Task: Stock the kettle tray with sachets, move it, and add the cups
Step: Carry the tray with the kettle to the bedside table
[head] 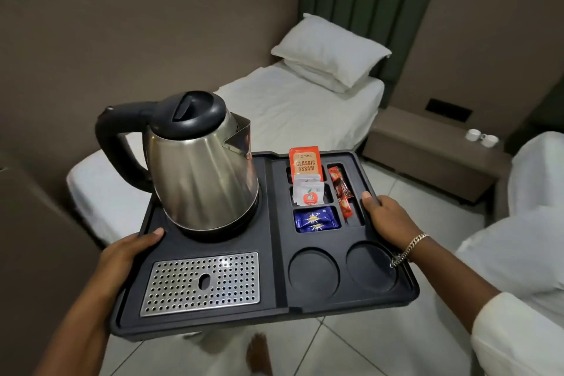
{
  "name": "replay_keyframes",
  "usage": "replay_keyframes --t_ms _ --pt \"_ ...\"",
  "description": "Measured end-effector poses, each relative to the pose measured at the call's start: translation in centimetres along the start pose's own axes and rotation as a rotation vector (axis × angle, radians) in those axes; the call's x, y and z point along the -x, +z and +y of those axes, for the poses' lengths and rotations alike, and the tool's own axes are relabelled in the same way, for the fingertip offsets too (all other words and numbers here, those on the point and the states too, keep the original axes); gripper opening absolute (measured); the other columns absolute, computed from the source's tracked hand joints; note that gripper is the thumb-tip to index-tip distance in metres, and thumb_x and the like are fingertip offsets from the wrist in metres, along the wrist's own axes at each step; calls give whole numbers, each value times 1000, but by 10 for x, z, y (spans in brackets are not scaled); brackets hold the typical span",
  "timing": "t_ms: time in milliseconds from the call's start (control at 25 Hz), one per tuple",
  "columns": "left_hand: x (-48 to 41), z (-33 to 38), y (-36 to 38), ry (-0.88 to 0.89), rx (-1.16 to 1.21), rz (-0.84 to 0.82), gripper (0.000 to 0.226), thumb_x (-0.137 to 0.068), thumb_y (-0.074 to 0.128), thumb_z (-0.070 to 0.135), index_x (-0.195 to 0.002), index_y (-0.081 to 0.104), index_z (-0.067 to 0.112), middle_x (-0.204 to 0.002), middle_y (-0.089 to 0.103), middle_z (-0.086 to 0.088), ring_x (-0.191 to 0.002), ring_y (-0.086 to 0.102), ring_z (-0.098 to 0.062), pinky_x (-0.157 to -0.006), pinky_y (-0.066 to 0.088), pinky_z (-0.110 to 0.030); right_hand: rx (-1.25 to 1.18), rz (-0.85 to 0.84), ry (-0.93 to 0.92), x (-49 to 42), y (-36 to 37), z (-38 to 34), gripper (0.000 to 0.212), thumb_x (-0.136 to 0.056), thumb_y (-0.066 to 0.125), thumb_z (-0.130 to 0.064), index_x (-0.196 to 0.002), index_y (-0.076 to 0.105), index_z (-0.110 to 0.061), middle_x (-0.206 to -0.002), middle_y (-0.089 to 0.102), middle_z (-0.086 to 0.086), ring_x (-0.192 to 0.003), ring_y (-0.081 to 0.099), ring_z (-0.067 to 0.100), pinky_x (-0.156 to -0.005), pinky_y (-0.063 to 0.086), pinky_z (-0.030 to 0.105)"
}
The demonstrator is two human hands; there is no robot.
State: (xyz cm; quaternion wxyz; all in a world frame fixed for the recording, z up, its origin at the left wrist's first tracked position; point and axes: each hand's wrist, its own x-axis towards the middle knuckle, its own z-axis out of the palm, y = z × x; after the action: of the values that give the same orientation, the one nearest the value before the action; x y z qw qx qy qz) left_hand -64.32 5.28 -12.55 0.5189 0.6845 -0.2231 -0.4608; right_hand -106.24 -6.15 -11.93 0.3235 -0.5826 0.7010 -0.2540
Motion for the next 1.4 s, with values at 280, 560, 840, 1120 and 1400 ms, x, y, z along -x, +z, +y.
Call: replay_keyframes --t_ms 280,560,840,1120,1400 --pt "-127 45 133 39 -70 -178 32 -66 80 36 -91 78 16 -84 78 -17 -73 74 -37 -77 57 -45 -45 125 97 -127 -41 27 56 -95 36 -53 -95 62 -3 -92 66 13 -87 62 29 -74 46 37" --pt "-250 115 278 56 -124 -268 22 -70 78 27 -79 75 7 -77 76 -22 -58 72 -32 -60 55 -34 -106 227 221 -268 -83 34 52 -94 39 -54 -91 62 -7 -89 66 9 -83 62 25 -77 50 39" --pt "-351 157 449 71 -180 -329 19 -71 77 28 -77 77 10 -74 76 -21 -61 72 -36 -64 55 -39 -164 296 239 -433 -144 80 50 -91 42 -56 -80 62 -12 -81 66 7 -77 61 23 -67 45 33" --pt "-432 199 649 57 -178 -366 32 -58 82 32 -81 77 11 -80 77 -21 -69 73 -36 -71 58 -42 -195 295 281 -608 -247 126 47 -93 43 -54 -93 66 -13 -93 68 4 -93 63 28 -72 41 31" --pt "-537 237 840 71 -186 -450 38 -58 82 40 -83 76 12 -80 77 -20 -66 73 -38 -60 59 -40 -239 340 305 -776 -318 176 44 -93 40 -56 -99 63 -18 -94 68 2 -84 62 17 -75 45 34"
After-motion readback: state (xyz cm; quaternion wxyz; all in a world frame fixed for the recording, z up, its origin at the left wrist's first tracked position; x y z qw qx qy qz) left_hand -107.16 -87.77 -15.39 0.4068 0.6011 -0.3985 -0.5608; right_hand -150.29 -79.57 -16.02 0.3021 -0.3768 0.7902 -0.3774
